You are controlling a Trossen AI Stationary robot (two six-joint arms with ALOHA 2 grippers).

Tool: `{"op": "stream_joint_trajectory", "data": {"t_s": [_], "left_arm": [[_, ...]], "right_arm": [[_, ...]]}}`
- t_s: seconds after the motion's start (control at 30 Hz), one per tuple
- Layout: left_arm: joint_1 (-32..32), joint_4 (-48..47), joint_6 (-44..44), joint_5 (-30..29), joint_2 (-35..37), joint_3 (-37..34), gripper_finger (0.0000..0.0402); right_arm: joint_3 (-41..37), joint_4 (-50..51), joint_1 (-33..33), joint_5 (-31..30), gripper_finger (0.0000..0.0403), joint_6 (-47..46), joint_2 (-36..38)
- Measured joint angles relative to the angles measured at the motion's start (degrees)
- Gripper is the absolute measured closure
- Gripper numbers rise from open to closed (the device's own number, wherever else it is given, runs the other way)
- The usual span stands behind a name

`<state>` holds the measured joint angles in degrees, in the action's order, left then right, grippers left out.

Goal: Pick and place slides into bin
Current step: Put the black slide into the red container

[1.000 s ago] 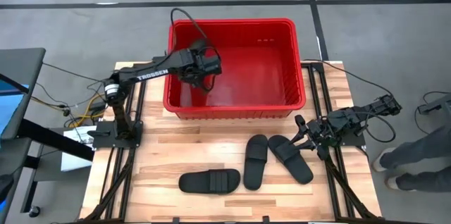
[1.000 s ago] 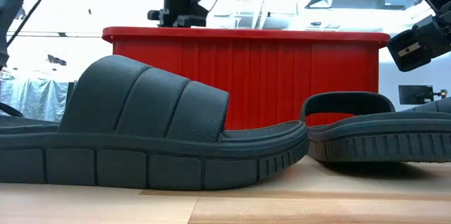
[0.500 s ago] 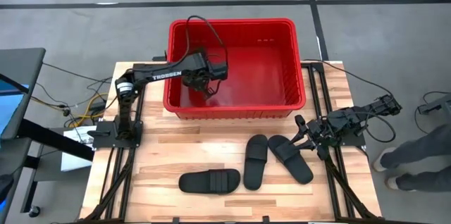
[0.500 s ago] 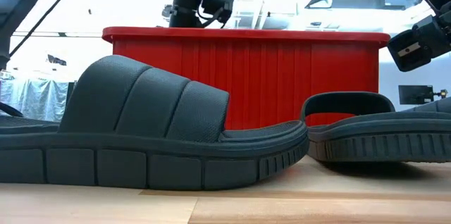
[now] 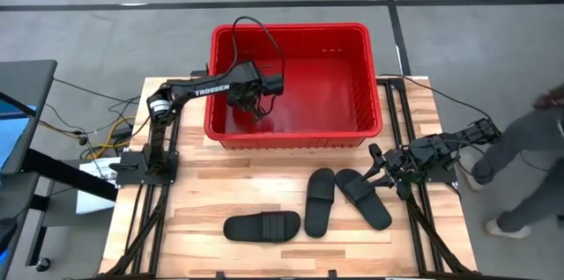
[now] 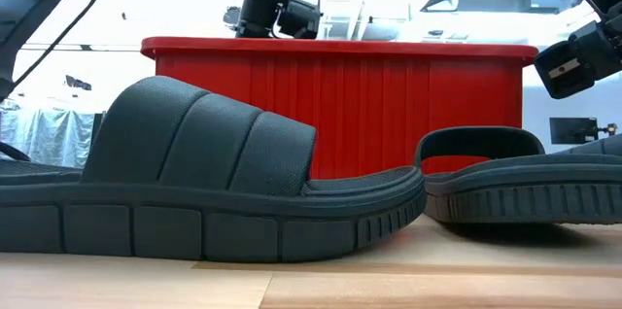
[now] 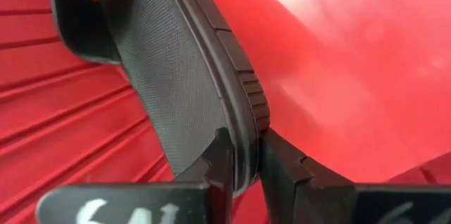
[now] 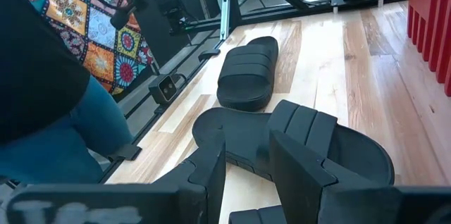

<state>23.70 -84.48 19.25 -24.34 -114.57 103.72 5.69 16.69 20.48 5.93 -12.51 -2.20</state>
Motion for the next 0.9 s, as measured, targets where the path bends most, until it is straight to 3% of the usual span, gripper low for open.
{"op": "stream_joint_trajectory", "data": {"t_s": [0.9], "left_arm": [[3.0,2.9,-5.3,1.3,0.0,0.0,0.037]], "right_arm": [[0.0,0.0,0.0,0.0,0.0301,0.0,0.0]]}}
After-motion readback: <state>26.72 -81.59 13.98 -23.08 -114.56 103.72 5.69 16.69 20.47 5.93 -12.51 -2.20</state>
